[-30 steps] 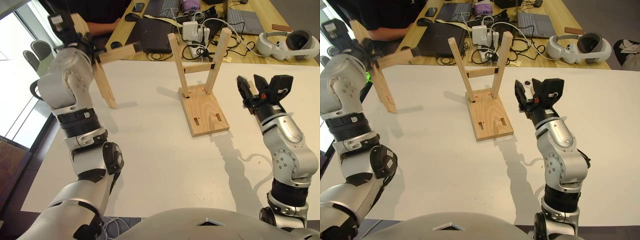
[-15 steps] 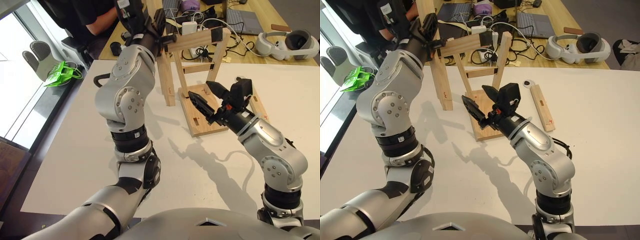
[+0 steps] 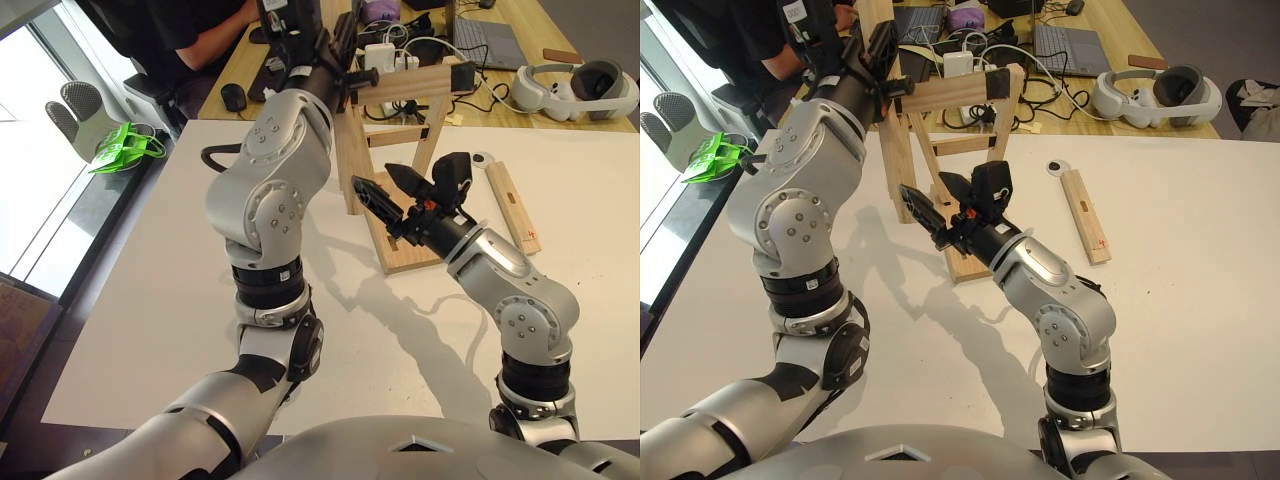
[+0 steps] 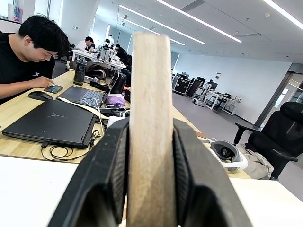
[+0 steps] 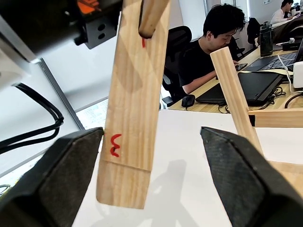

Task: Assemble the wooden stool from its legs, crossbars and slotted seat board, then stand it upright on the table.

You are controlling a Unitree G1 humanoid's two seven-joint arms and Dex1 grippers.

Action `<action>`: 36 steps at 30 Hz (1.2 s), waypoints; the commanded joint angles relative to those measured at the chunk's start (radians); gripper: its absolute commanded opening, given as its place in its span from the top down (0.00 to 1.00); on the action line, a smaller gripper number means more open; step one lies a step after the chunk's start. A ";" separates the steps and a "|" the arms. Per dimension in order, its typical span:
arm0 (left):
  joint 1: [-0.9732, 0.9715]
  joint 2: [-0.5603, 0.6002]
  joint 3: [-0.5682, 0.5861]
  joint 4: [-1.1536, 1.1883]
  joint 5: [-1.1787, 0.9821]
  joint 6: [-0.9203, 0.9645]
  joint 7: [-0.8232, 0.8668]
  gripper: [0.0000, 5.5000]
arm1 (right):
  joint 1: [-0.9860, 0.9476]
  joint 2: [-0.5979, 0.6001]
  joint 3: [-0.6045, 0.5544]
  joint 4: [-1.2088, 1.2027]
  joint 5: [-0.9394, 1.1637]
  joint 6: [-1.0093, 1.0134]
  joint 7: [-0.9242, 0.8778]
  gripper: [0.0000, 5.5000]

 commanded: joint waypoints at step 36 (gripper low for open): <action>-0.031 -0.034 0.105 -0.131 -0.178 0.251 0.052 0.81 | 0.023 -0.164 -0.054 0.077 -0.040 -0.113 0.201 0.31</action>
